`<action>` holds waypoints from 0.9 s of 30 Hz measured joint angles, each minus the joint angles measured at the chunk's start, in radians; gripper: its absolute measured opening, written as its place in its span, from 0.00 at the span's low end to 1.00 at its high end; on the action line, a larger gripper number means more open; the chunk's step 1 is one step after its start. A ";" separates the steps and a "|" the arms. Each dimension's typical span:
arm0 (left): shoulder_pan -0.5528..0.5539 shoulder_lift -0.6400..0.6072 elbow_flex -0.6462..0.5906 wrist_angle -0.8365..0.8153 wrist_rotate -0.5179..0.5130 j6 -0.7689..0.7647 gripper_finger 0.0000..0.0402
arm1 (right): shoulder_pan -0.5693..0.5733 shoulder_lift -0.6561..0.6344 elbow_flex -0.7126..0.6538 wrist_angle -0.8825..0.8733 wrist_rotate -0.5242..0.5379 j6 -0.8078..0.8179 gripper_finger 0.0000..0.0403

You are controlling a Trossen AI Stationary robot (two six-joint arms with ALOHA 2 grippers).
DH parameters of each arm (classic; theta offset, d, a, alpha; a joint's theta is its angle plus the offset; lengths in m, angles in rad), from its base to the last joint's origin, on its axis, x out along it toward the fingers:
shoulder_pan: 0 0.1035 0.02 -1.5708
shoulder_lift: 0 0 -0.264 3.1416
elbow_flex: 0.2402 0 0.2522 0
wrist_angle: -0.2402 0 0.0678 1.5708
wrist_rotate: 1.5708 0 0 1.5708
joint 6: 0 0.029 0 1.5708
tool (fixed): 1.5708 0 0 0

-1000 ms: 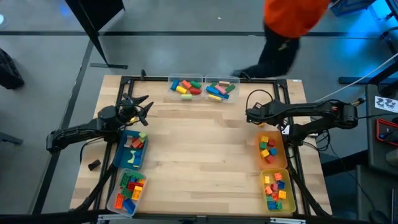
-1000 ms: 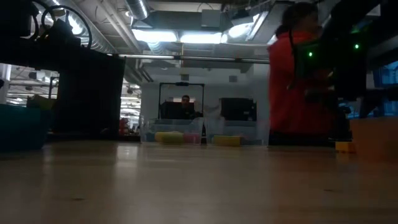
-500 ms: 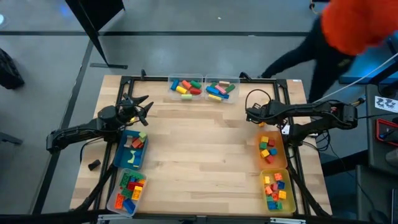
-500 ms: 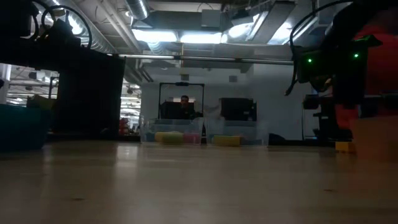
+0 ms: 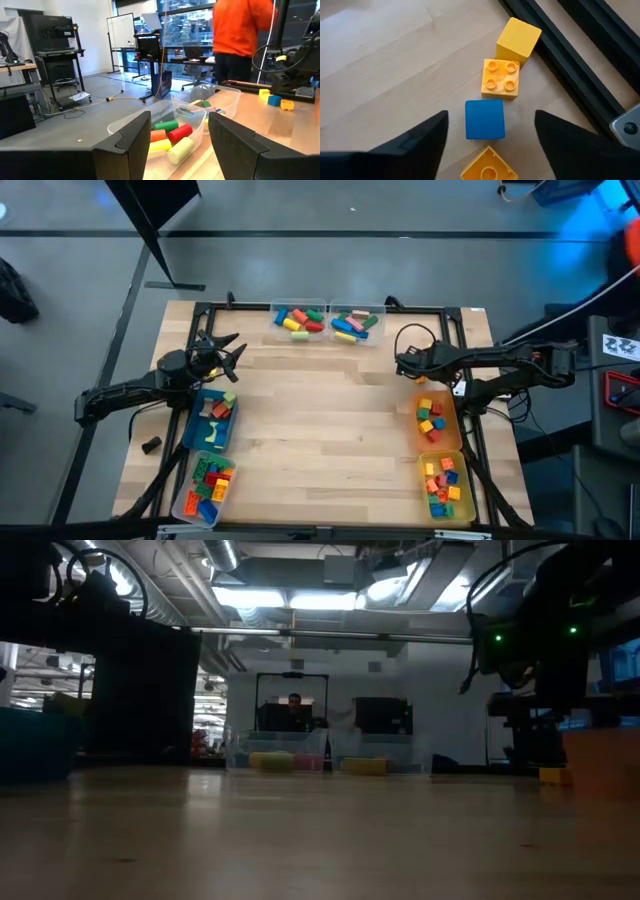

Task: Sort blocks by size
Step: Put the blue block into the orange bin

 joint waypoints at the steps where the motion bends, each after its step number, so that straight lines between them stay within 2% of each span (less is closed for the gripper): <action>1: 0.000 0.000 0.000 0.000 0.000 0.000 0.46 | 0.000 0.000 -0.006 0.008 0.002 0.001 0.75; 5: 0.000 0.000 0.000 0.000 0.000 0.000 0.46 | 0.000 0.000 -0.067 0.086 0.002 0.001 0.81; 11: 0.000 0.000 0.000 0.000 0.000 0.000 0.46 | 0.000 0.000 -0.152 0.206 -0.016 0.001 0.82; 21: 0.000 0.000 0.000 0.000 0.000 0.000 0.46 | 0.000 0.000 -0.159 0.227 0.003 0.002 0.82; 24: 0.000 0.000 0.000 0.000 0.000 0.000 0.46 | 0.000 0.000 -0.159 0.228 0.003 0.002 0.78; 27: 0.000 0.000 0.000 0.000 0.000 0.000 0.46 | 0.000 0.000 -0.159 0.228 0.003 0.002 0.71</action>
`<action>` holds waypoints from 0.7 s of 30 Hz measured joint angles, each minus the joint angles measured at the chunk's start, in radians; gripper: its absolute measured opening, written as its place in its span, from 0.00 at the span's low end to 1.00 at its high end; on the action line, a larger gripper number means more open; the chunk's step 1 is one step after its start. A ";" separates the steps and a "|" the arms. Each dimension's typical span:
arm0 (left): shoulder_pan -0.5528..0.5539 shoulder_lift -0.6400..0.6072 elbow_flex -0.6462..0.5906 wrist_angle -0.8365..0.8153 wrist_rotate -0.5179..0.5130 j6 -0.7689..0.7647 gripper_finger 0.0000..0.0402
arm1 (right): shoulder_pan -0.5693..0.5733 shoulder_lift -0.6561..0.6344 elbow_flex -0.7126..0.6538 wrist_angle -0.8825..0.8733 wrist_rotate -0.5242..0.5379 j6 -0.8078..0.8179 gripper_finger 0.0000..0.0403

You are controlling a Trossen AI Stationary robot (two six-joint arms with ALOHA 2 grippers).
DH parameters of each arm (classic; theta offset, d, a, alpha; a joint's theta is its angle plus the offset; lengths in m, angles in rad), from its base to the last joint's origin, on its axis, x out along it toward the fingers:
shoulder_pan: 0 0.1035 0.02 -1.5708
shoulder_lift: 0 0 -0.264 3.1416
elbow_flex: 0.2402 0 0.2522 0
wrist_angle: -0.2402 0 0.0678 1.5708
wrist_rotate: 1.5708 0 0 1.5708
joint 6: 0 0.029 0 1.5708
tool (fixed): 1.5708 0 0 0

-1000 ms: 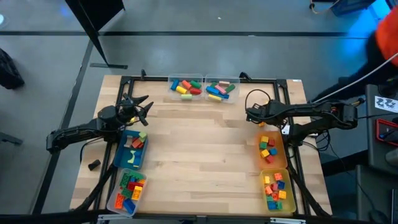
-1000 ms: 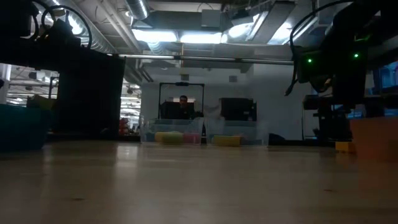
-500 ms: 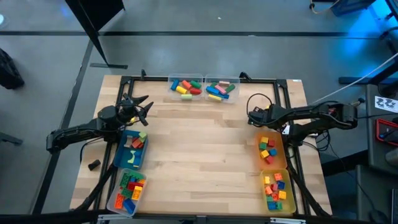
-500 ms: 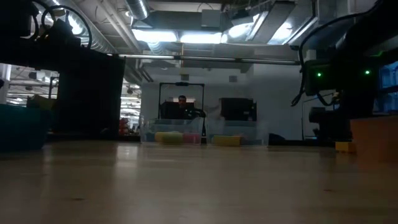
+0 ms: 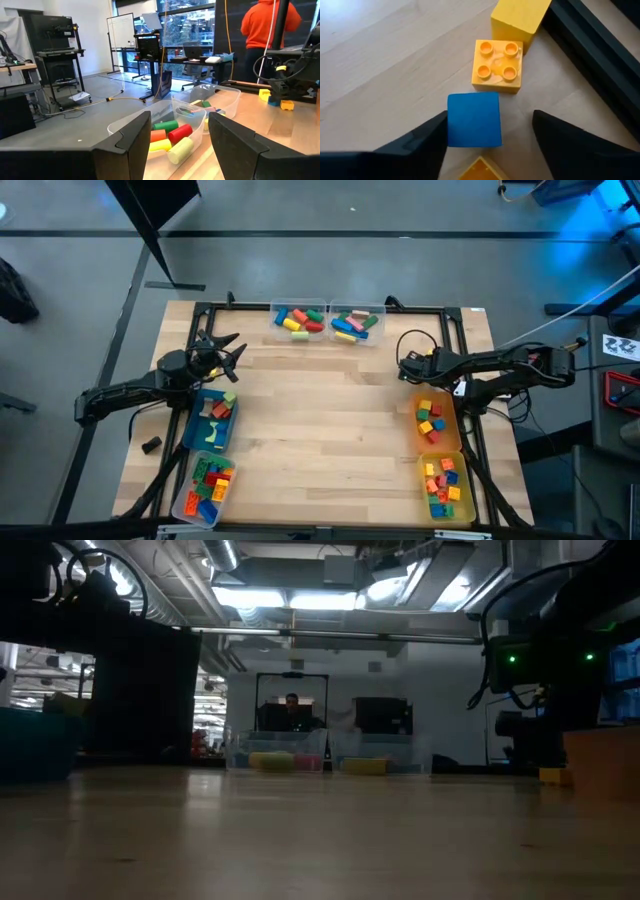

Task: Sort blocks by size
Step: Put the blue block into the orange bin

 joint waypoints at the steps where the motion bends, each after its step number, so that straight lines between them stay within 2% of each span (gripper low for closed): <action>1: 0.000 0.000 0.000 0.000 0.000 0.000 0.46 | 0.000 0.000 0.000 0.000 0.000 0.000 0.67; 8: 0.000 0.000 0.000 0.000 0.000 0.000 0.46 | 0.001 0.000 0.000 0.006 0.000 0.000 0.43; 12: 0.000 0.000 0.000 0.000 0.000 0.000 0.46 | 0.001 0.000 0.001 0.005 -0.001 0.000 0.34; 16: 0.000 0.000 0.000 0.000 0.000 0.000 0.46 | 0.001 -0.001 0.001 0.005 -0.011 0.000 0.35; 21: 0.000 0.000 0.000 0.000 0.000 0.000 0.46 | 0.002 0.000 0.018 -0.011 -0.049 0.000 0.44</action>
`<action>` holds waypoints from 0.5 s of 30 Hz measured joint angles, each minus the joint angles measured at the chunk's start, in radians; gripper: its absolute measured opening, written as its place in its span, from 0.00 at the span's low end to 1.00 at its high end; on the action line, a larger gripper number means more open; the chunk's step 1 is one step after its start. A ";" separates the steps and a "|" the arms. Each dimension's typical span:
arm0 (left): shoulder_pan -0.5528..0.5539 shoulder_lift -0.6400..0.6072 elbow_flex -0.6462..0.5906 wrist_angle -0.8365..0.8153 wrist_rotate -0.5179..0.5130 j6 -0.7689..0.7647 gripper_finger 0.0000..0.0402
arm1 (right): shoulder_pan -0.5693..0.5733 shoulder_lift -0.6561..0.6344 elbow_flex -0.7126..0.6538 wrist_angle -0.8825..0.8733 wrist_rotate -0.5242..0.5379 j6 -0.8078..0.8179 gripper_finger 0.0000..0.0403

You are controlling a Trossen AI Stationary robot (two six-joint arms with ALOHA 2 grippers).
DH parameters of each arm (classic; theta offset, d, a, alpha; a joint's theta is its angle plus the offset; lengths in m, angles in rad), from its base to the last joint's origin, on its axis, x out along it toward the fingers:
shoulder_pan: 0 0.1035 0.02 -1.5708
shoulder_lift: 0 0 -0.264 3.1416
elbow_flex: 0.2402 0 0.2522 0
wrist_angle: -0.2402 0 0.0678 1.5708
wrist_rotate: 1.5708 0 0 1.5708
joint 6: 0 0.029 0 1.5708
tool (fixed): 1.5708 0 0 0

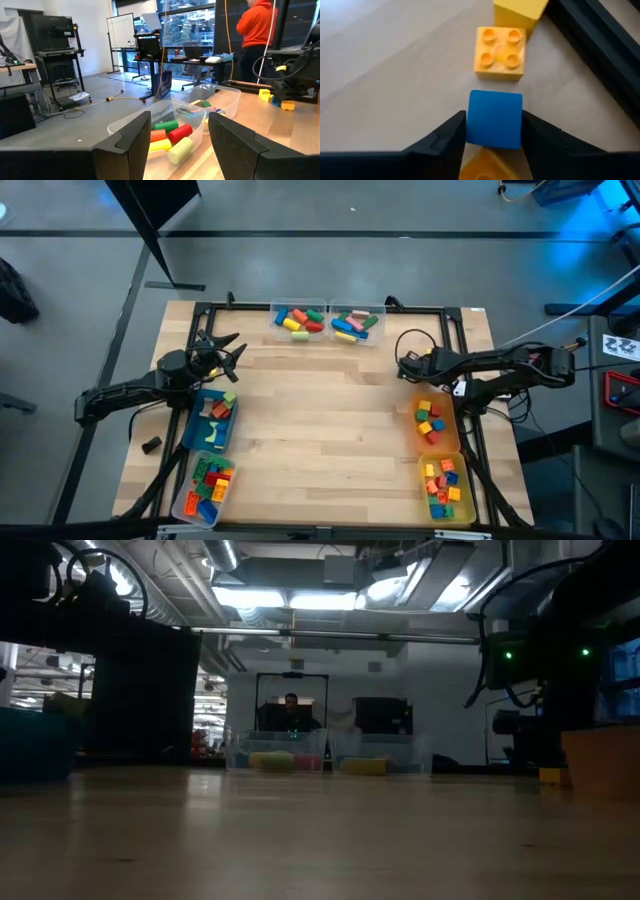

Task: Sort blocks by size
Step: Put the blue block into the orange bin

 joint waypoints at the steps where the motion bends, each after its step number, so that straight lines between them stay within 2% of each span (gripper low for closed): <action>1: 0.000 0.000 0.000 0.000 0.000 0.000 0.46 | 0.000 0.000 0.012 -0.009 -0.003 0.000 0.45; 6: 0.000 0.000 0.000 0.000 0.000 0.000 0.46 | 0.000 0.000 0.092 -0.112 -0.004 0.000 0.40; 11: 0.000 0.000 0.000 0.000 0.000 0.000 0.46 | 0.000 0.000 0.172 -0.225 -0.003 0.000 0.28; 15: 0.000 0.000 0.000 0.000 0.000 0.000 0.46 | 0.000 0.000 0.184 -0.252 -0.005 0.000 0.17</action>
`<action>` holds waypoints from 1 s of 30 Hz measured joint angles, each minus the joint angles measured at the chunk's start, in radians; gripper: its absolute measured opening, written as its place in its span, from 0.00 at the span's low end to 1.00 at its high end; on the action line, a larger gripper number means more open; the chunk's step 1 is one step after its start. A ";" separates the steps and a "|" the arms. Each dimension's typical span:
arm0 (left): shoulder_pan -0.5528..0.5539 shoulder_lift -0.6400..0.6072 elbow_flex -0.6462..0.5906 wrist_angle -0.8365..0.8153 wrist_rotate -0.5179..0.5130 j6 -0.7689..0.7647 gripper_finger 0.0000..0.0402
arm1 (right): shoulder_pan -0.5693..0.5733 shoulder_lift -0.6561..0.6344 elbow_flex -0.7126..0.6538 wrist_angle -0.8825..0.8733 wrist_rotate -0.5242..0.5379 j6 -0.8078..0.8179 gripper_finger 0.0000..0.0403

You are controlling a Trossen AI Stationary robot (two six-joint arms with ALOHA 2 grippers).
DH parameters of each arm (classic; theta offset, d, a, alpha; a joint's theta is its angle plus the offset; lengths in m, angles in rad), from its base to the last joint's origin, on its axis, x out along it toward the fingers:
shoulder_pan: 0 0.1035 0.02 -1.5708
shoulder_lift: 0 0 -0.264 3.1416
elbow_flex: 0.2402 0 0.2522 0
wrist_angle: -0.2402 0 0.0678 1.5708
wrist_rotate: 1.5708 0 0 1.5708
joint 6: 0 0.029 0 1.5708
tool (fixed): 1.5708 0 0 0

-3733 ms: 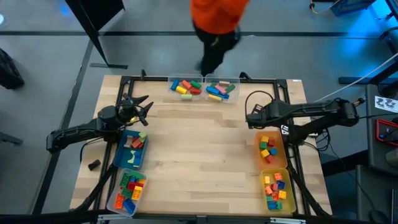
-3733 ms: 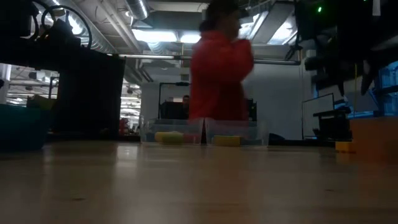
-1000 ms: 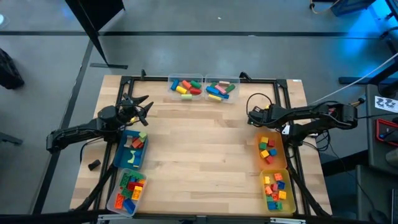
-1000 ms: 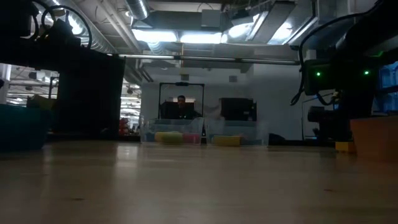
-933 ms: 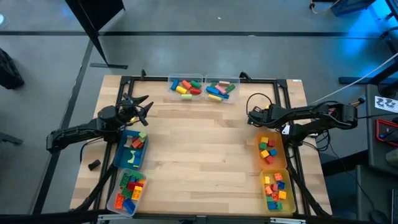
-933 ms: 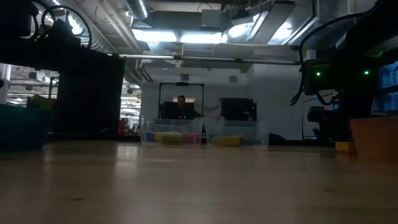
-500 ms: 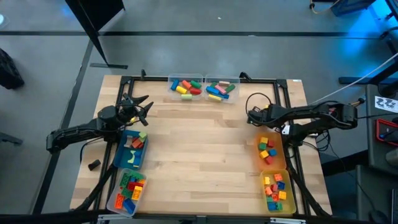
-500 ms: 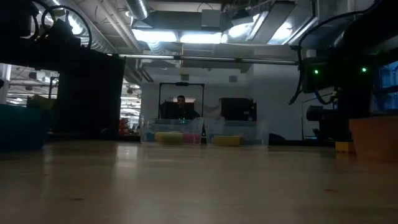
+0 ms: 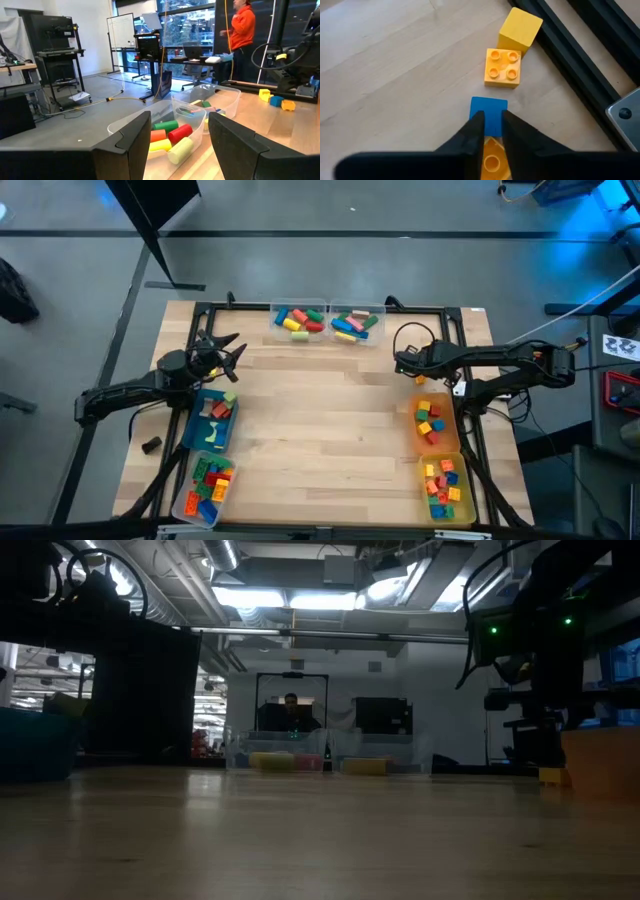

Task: Sort blocks by size
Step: Put the blue block into the orange bin

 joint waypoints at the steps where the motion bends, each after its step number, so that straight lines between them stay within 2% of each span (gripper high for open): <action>1: 0.000 0.000 0.000 0.000 0.000 0.000 0.46 | 0.000 0.000 0.000 -0.001 0.000 0.000 0.14; 7: 0.000 0.000 0.000 0.000 0.000 0.000 0.46 | 0.000 0.000 0.000 -0.003 0.000 0.000 0.09; 10: 0.000 0.000 0.000 0.000 0.000 0.000 0.46 | 0.000 0.000 0.000 -0.004 0.000 0.000 0.13; 18: 0.000 0.000 0.000 0.000 0.000 0.000 0.46 | 0.000 0.000 -0.001 -0.012 0.005 0.000 0.31; 25: 0.000 0.000 0.000 0.000 0.000 0.000 0.46 | 0.000 0.000 -0.091 0.110 0.012 0.009 0.33; 30: 0.000 0.000 0.000 0.000 0.000 0.000 0.46 | 0.000 0.000 -0.093 0.116 0.023 0.011 0.33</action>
